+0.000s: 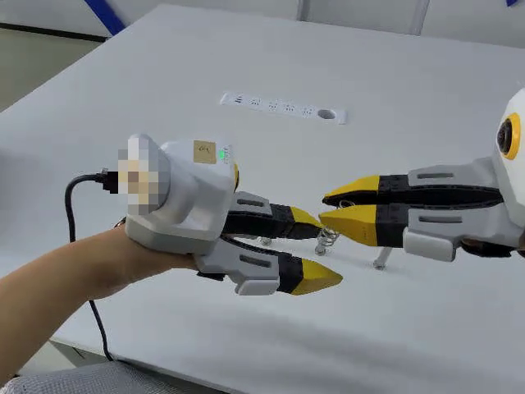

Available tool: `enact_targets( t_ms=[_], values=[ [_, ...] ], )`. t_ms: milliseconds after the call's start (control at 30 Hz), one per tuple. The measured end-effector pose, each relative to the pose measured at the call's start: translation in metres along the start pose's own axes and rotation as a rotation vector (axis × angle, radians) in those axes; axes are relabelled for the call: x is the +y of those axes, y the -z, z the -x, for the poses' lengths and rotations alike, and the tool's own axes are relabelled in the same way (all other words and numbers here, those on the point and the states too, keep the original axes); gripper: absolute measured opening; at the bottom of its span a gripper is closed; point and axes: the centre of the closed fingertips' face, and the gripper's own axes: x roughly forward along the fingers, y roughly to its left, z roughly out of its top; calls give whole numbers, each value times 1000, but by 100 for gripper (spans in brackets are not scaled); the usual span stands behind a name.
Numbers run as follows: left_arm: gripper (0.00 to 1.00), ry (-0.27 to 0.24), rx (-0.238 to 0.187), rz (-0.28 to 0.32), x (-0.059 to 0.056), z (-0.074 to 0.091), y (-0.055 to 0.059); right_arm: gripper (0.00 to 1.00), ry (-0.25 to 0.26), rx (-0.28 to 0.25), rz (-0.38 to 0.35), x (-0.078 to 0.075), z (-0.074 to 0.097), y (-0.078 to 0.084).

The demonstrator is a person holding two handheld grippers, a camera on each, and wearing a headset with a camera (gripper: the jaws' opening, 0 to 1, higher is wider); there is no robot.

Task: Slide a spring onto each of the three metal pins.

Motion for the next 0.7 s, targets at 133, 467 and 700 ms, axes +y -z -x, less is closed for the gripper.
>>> enact_targets(
  t_ms=[133,467,700],
  values=[
    [43,-28,-2,1,7,12,0,11,77,-3,-10,-22,12,-4],
    [58,-116,-1,18,30,51,1,11,320,40,-29,-86,47,13],
    [68,-188,-18,43,46,71,4,11,423,98,-82,-108,54,51]
  ],
)
